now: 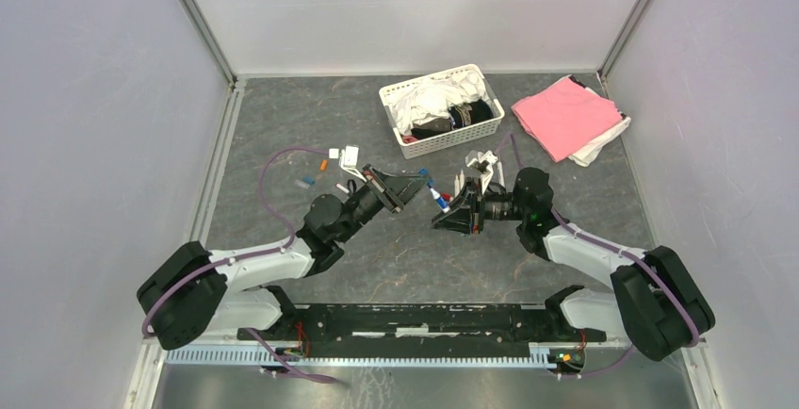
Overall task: Insert the pens into the pen caps
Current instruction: Insert the pen cap onto the pen.
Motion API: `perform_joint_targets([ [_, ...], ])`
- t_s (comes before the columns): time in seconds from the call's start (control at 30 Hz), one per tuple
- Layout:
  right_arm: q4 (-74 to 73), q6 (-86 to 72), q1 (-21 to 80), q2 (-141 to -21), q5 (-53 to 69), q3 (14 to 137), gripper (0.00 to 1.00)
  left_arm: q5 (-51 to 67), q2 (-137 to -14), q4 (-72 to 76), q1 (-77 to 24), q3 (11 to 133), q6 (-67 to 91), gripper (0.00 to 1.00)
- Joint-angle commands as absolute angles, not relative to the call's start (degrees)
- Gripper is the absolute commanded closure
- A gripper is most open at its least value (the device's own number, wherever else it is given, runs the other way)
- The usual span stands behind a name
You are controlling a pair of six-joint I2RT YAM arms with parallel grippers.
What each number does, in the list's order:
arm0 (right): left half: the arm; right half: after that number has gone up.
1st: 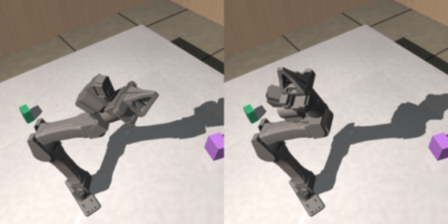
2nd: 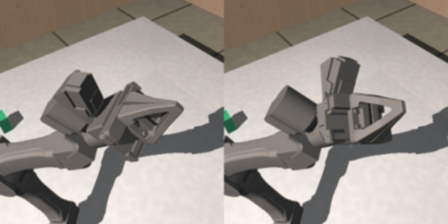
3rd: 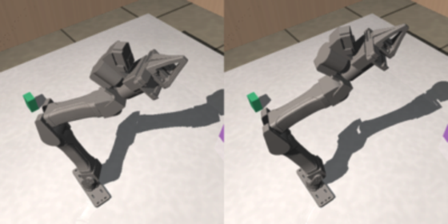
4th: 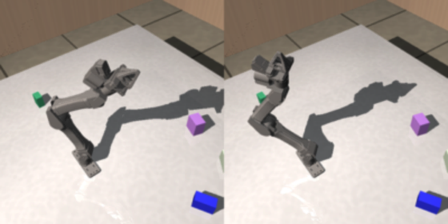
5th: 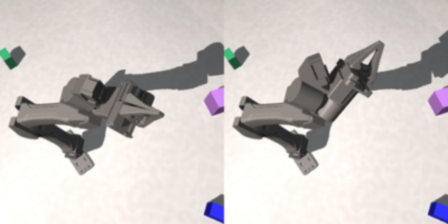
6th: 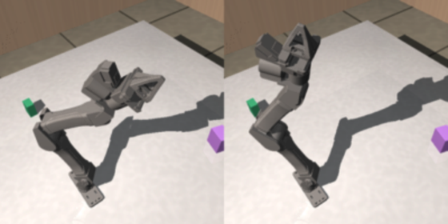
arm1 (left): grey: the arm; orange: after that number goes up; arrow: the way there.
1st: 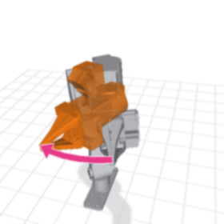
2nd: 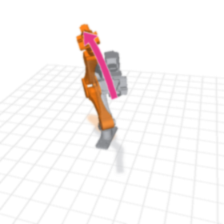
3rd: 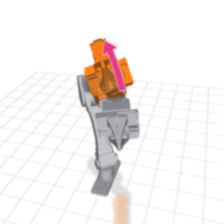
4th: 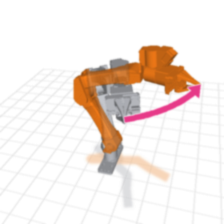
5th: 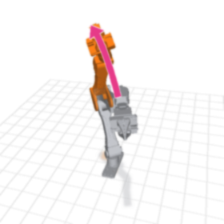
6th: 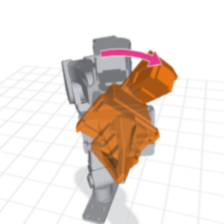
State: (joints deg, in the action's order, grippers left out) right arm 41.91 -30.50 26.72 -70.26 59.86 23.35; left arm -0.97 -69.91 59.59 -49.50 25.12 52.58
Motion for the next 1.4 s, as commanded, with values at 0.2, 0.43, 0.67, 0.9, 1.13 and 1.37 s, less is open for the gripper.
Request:
perform_joint_targets([
  [0.2,43.67,-29.27,26.45,-68.38,61.44,25.53,1.0,-2.85,-67.17,56.57,-49.83,26.67,48.4,0.98],
  [0.43,43.64,-29.32,26.45,-68.2,61.22,25.58,1.0,-1.51,-67.99,57.23,-49.92,26.87,48.6,0.98],
  [0.67,42.35,-28.7,26.37,-68.45,60.29,25.8,1.0,1.21,-68.84,58.64,-51.06,27.77,48.26,0.98],
  [0.9,42.31,-28.52,26.25,-68.25,60.02,25.86,1.0,2.37,-70.42,58.71,-52.91,28.82,47.53,0.98],
  [1.13,46.34,-31.36,24.75,-67.17,61.62,25.33,1.0,0.25,-69.68,53.84,-53.79,28.01,45.74,0.98],
  [1.37,48.02,-31.79,24.12,-66.62,62.54,24.97,1.0,0.18,-68.32,46.82,-53.79,28.89,43.98,0.98],
])
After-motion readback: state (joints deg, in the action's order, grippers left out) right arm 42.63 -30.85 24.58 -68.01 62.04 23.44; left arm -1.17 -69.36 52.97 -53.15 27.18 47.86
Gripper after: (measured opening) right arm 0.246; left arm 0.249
